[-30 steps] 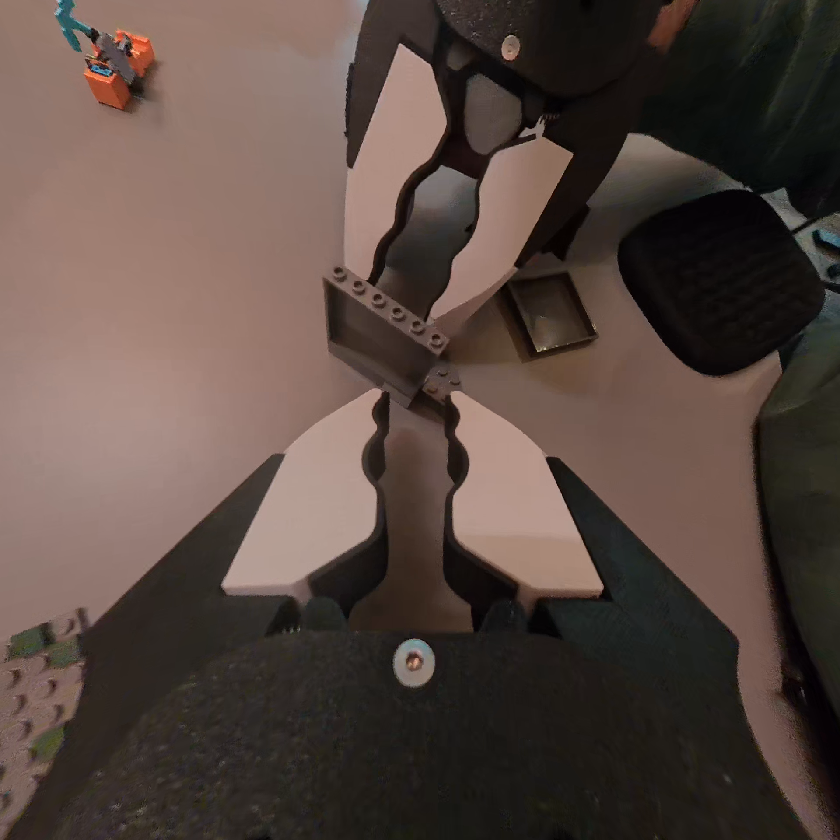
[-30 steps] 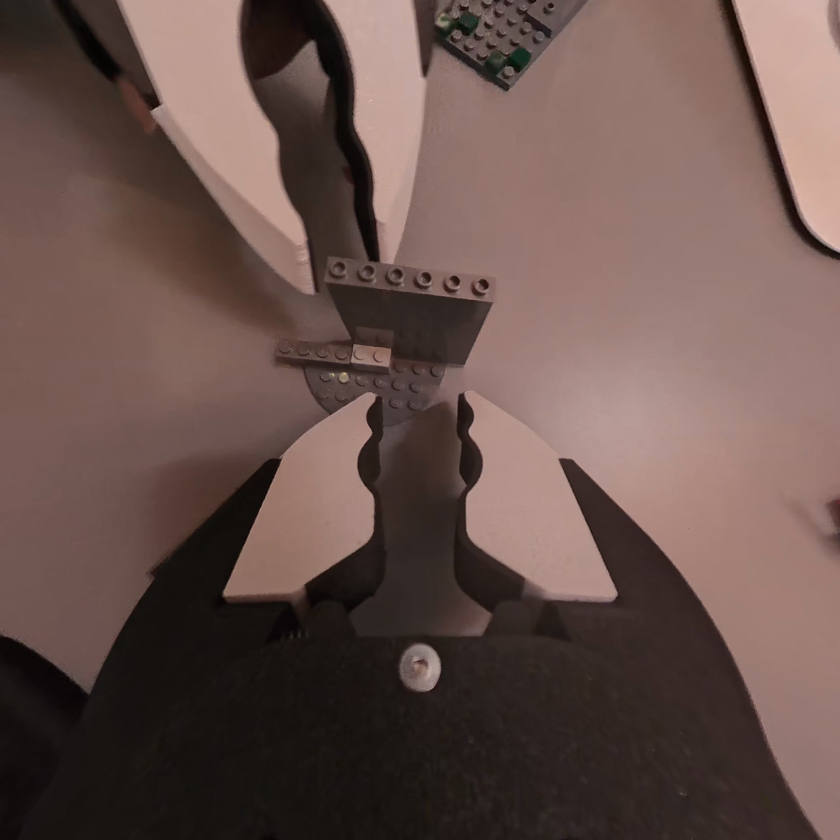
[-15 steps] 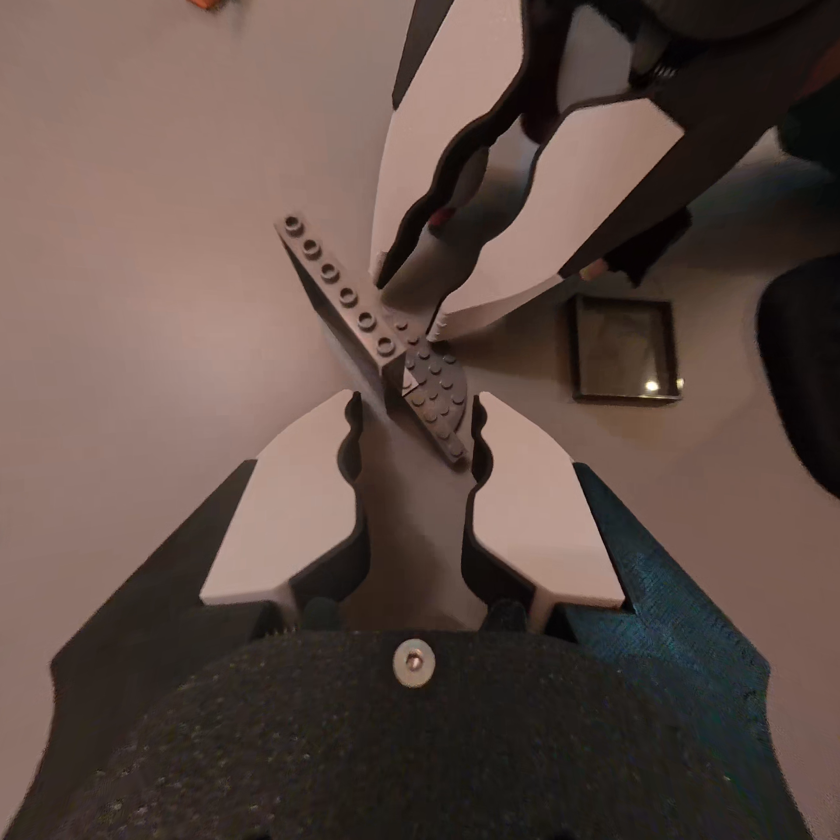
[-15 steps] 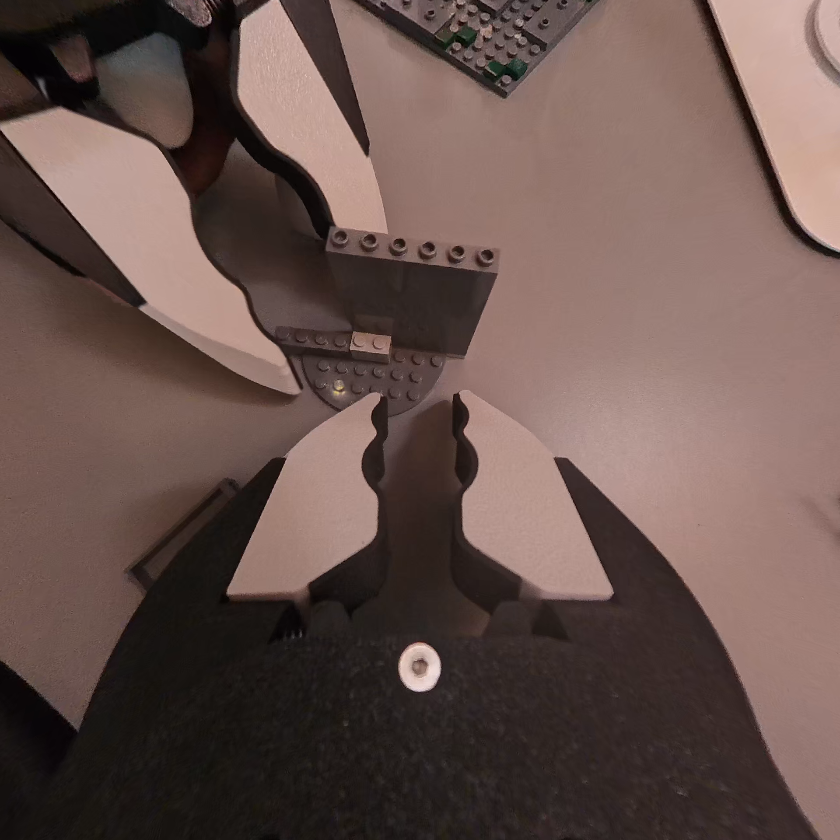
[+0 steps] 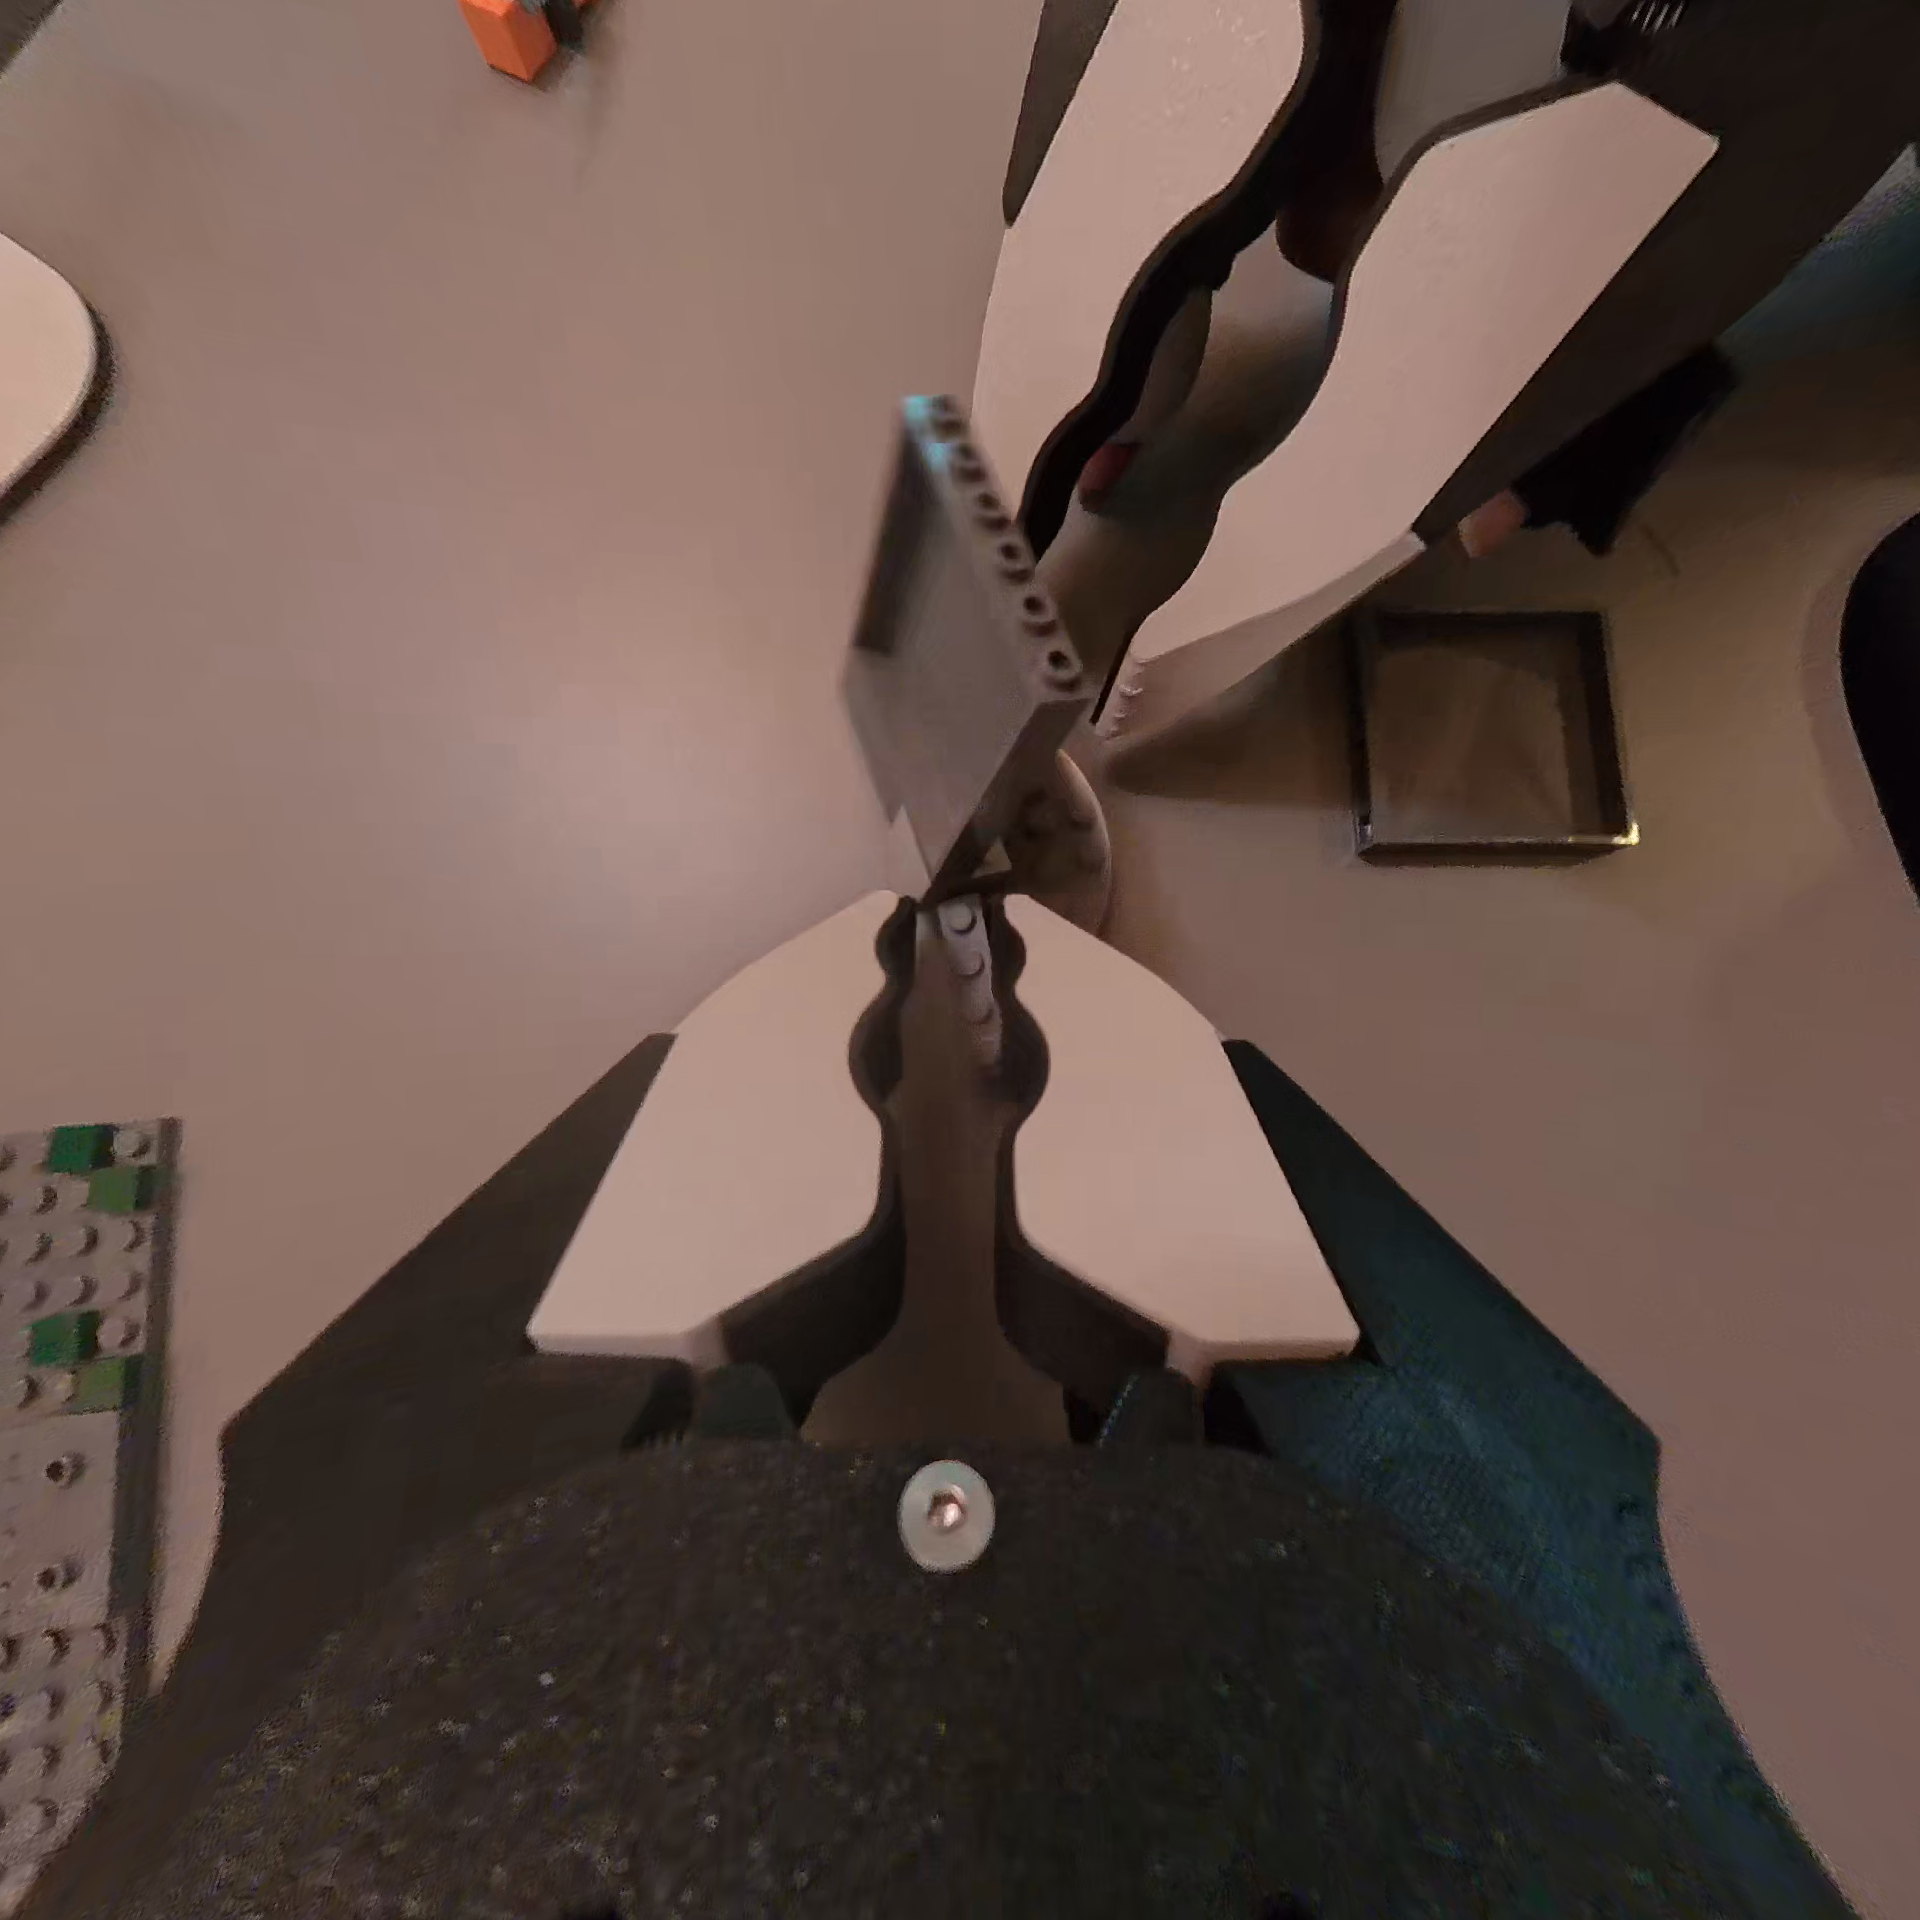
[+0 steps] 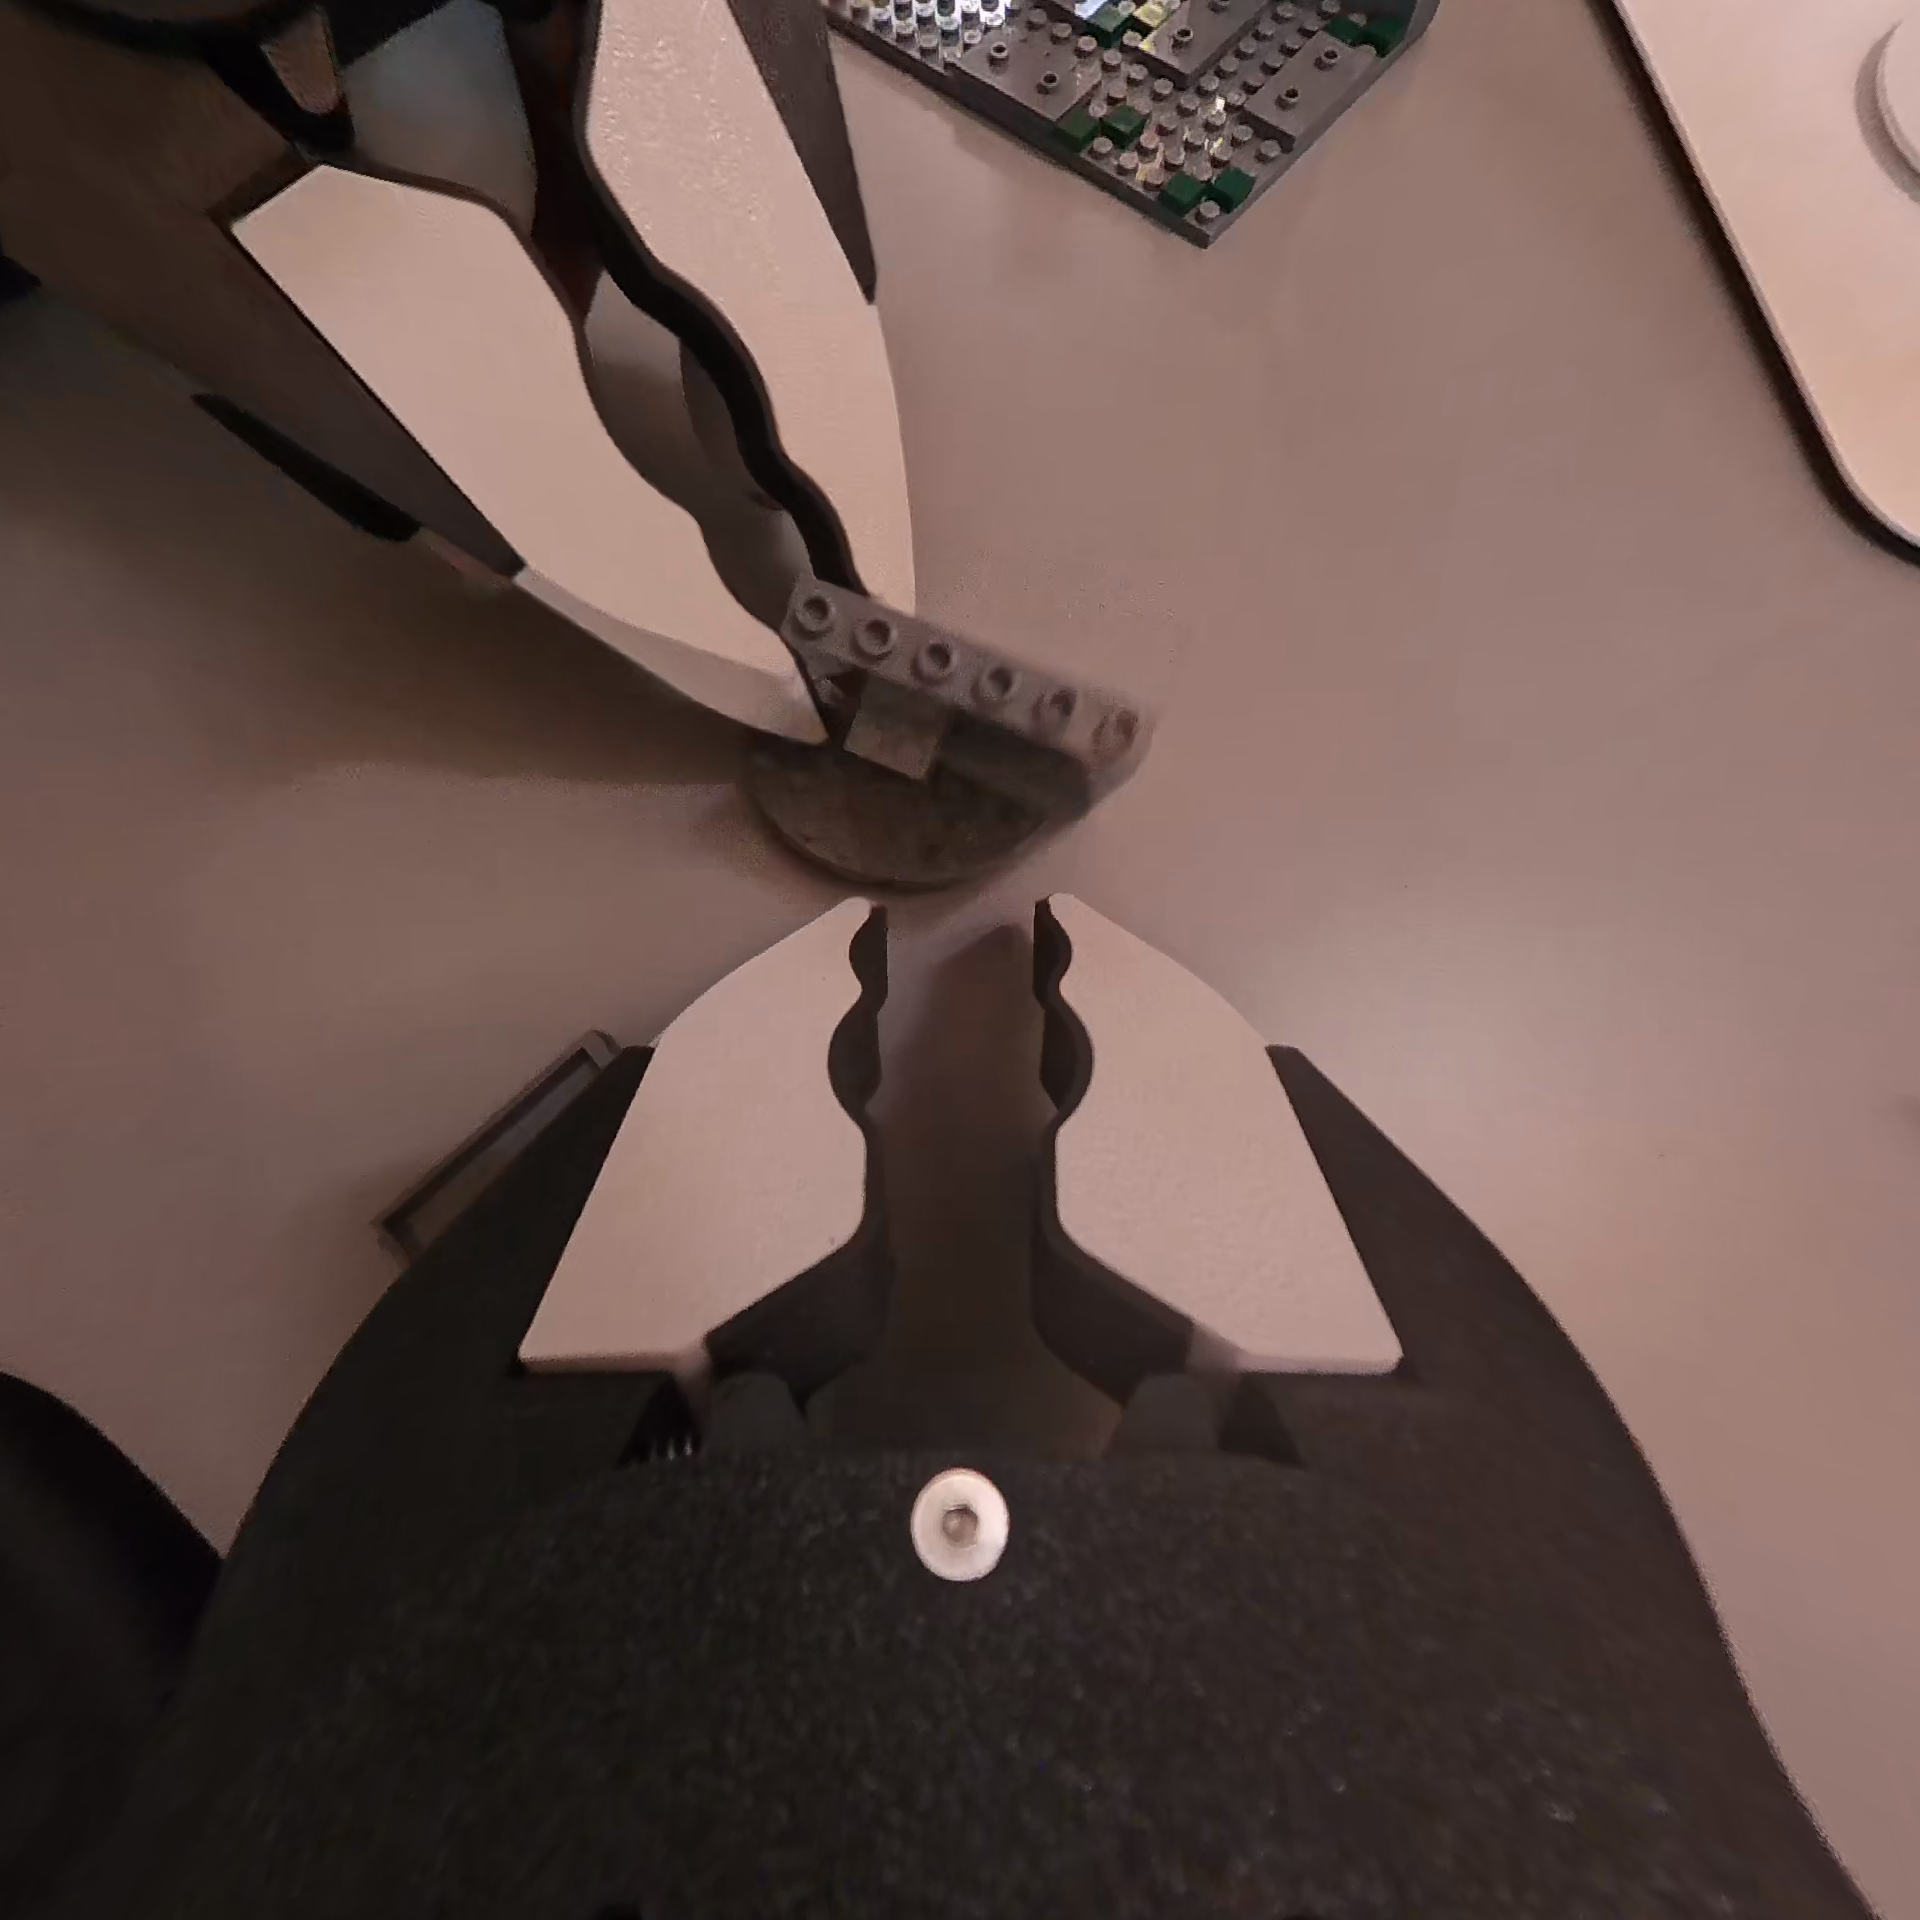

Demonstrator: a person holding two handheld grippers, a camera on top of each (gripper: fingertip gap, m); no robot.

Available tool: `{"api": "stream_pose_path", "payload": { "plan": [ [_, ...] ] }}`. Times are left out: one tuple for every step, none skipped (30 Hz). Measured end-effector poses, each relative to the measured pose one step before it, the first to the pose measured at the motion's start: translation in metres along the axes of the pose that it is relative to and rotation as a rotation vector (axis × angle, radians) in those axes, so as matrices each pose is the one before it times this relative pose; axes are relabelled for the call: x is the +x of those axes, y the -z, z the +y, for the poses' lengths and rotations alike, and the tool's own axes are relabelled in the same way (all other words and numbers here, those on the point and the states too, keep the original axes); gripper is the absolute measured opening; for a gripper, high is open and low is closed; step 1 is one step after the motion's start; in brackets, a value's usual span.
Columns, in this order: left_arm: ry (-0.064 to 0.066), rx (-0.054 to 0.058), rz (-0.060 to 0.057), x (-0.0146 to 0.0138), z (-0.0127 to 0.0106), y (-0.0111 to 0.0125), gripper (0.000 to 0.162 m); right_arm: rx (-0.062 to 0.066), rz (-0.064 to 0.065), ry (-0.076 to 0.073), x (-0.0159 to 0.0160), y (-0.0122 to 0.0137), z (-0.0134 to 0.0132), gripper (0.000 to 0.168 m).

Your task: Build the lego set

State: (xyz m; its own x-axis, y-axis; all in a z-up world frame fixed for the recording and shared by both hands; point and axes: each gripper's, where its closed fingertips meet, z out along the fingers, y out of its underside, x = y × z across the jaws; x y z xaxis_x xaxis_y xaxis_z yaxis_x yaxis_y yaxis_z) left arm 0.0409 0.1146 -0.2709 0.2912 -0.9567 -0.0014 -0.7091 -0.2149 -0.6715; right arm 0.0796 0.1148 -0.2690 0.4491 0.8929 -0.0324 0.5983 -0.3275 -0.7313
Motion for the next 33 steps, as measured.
{"api": "stream_pose_path", "payload": {
  "plan": [
    [-0.0059,-0.0095,-0.0036,-0.001,0.00272,0.00055,0.015,0.0041,-0.0036,-0.0038,-0.00065,-0.00065,-0.00087,0.027],
    [-0.0047,-0.0095,0.001,-0.00046,0.00276,-0.00023,0.016,0.003,-0.0018,-0.0018,-0.00049,-0.00081,-0.0008,0.027],
    [0.001,0.0019,0.0055,0.0001,0.00126,-0.00042,0.014,0.001,0.0002,0.0005,-0.00033,-0.00091,-0.00074,0.027],
    [0.0058,0.007,0.0072,0.00041,0.0001,-0.00001,0.012,0.0012,0.0021,0.0008,-0.00004,-0.00072,-0.00085,0.027],
    [0.0046,0.0038,0.0072,0.00032,0.00021,0.0001,0.011,0.0025,0.002,-0.0014,-0.00002,-0.00078,-0.00087,0.027],
    [0.0027,0.0021,0.0035,-0.00029,0.00012,-0.00005,0.012,0.0035,-0.0003,-0.0021,-0.00024,-0.00064,-0.00081,0.027],
    [-0.0001,0.0009,0.0057,0.00011,-0.00004,-0.00011,0.012,0.0033,0.0009,-0.0011,-0.00011,-0.00054,-0.00083,0.027],
    [-0.0016,-0.001,0.0072,0.00034,0.00002,-0.00001,0.011,0.0017,0.0032,-0.0004,0.00037,-0.00039,-0.00059,0.027],
    [-0.0035,-0.0023,0.0044,0.00012,0.00002,-0.00008,0.011,0.0014,0.0065,0.0005,0.00083,-0.0002,-0.00054,0.027],
    [-0.0056,-0.0033,0.0046,0.00033,0.00001,-0.00001,0.011,0.0068,0.0113,0.0011,0.0017,0.00022,-0.00148,0.027],
    [-0.0069,-0.0051,0.0062,0.00065,-0.00003,-0.00012,0.01,0.0125,0.0125,-0.0008,0.00195,0.00099,-0.00254,0.027],
    [-0.0092,-0.0056,0.0036,0.00026,-0.00008,-0.00006,0.009,0.0118,0.0098,-0.0044,0.00172,0.00131,-0.00275,0.027],
    [-0.0112,-0.006,0.0025,-0.00005,-0.00004,-0.00003,0.009,0.0047,0.0015,-0.005,0.00085,0.00113,-0.00201,0.027],
    [-0.0112,-0.0051,0.0029,-0.00012,-0.00012,-0.00004,0.009,-0.0012,-0.0013,-0.005,0.00054,0.00068,-0.00133,0.027],
    [-0.0118,-0.002,0.0003,-0.00043,-0.00044,-0.00019,0.008,-0.0004,0.0029,-0.002,0.00104,0.00053,-0.00111,0.027],
    [-0.0123,0.0006,-0.0024,-0.0006,-0.00044,-0.00021,0.008,0.0003,0.0046,0.0019,0.00098,0.00026,-0.00059,0.027],
    [-0.0128,0.0011,0.0005,0.00002,-0.00046,-0.00007,0.008,-0.004,0.0031,0.0021,0.00085,-0.00006,0.00048,0.027],
    [-0.0126,0.0017,-0.0011,-0.00014,-0.00031,0.00009,0.008,-0.0035,0.0047,0.0006,0.00121,-0.00001,0.00101,0.027],
    [-0.0107,0.003,-0.0042,-0.00056,-0.00055,0.00034,0.008,-0.0028,0.0021,-0.0016,0.00112,-0.00012,0.00113,0.027],
    [-0.0126,0.0023,-0.0061,-0.00087,-0.00017,0.00039,0.007,-0.0004,-0.0003,-0.003,0.001,0.0,0.00093,0.027],
    [-0.0119,-0.0008,-0.0002,-0.00025,0.00033,0.00043,0.007,-0.0002,-0.0002,-0.0039,0.00122,0.00017,0.00079,0.027],
    [-0.0062,0.0049,-0.0009,-0.00024,-0.00025,0.00067,0.007,-0.0004,0.0001,-0.0028,0.00132,0.00014,0.00051,0.028],
    [-0.0012,0.0,0.0015,-0.0003,0.00056,0.00033,0.007,0.0012,-0.0004,0.0002,0.00132,0.00027,-0.00002,0.028],
    [-0.0035,-0.0008,0.0051,0.00022,0.00103,0.00018,0.008,0.0025,-0.001,0.0049,0.00147,0.00023,-0.00053,0.029],
    [0.0003,0.0026,0.0042,-0.00007,0.00056,0.00016,0.008,0.0037,-0.0036,0.0148,0.00155,-0.00002,-0.00095,0.03],
    [0.0008,0.0052,0.0053,-0.00009,0.00001,0.00018,0.007,0.0079,-0.0082,0.0287,0.00117,-0.00029,-0.00173,0.031],
    [-0.0024,0.0028,0.0019,-0.0002,0.00027,-0.00006,0.007,0.0084,-0.0122,0.0373,0.00086,-0.00055,-0.00172,0.032],
    [0.0001,0.0002,0.0019,-0.00008,0.00024,0.00006,0.007,0.01,-0.0227,0.0431,-0.00105,-0.0006,-0.0023,0.035],
    [-0.0037,-0.0018,0.0005,-0.00019,0.00016,0.00006,0.007,0.0162,-0.0246,0.0473,-0.00206,-0.0004,-0.00372,0.036],
    [-0.0069,-0.0013,-0.0005,-0.00006,0.0,0.00025,0.007,0.0139,-0.0214,0.0465,-0.00189,-0.00059,-0.0039,0.036],
    [-0.0085,-0.0013,-0.0003,-0.00006,0.00014,0.00024,0.007,0.0072,-0.0295,0.0389,-0.00294,-0.00108,-0.00323,0.036],
    [-0.0032,-0.0015,-0.0004,0.00002,0.00022,0.00015,0.008,0.0041,-0.035,0.0278,-0.00363,-0.00135,-0.00313,0.035],
    [-0.0031,-0.0005,-0.0011,-0.00009,0.00008,0.00021,0.008,-0.0037,-0.0304,0.0197,-0.0032,-0.00143,-0.00218,0.031]
  ]
}}
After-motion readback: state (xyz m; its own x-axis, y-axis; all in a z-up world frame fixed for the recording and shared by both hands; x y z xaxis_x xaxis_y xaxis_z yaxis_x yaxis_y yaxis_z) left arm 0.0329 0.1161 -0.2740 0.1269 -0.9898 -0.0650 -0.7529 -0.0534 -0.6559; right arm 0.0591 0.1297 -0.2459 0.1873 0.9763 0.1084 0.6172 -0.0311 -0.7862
